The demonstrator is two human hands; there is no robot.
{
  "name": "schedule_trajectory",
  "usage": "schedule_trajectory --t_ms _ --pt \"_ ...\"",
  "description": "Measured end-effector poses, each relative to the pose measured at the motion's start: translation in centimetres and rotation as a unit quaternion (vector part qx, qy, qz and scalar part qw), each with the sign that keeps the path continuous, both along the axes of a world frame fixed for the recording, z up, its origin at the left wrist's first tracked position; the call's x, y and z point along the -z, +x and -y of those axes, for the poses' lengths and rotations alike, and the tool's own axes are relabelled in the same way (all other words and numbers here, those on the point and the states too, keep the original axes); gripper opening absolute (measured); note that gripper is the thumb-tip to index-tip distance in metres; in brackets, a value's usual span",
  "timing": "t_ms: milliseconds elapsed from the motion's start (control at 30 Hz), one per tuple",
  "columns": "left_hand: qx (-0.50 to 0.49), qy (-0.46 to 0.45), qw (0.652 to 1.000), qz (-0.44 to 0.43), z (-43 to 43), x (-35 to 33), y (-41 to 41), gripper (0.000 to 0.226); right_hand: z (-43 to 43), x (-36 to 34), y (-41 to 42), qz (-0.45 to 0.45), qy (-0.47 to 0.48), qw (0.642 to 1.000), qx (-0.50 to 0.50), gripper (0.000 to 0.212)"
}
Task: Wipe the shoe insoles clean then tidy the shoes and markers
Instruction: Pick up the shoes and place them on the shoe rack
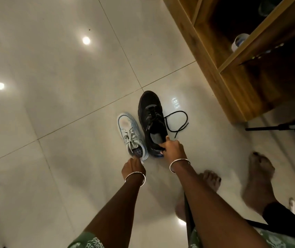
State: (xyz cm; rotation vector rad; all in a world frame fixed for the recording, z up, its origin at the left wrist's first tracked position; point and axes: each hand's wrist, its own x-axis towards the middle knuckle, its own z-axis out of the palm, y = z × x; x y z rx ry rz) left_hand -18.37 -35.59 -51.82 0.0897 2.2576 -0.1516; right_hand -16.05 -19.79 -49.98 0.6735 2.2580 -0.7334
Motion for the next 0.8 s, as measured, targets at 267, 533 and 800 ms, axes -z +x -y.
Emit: schedule_trajectory --t_ms 267,533,800 --pt "-0.107 0.073 0.992 0.012 0.2 -0.5 0.1 0.059 -0.3 -0.6 0.1 0.01 -0.034 0.997 0.075 0.028" --pt "-0.087 0.148 0.983 -0.063 -3.9 -6.6 -1.2 0.045 -3.1 -6.9 1.2 -0.032 0.022 0.985 0.166 0.026" --pt "-0.007 0.253 0.96 -0.123 -9.0 -14.4 -1.8 0.043 -6.0 -14.5 4.0 -0.15 0.045 0.941 0.3 0.025"
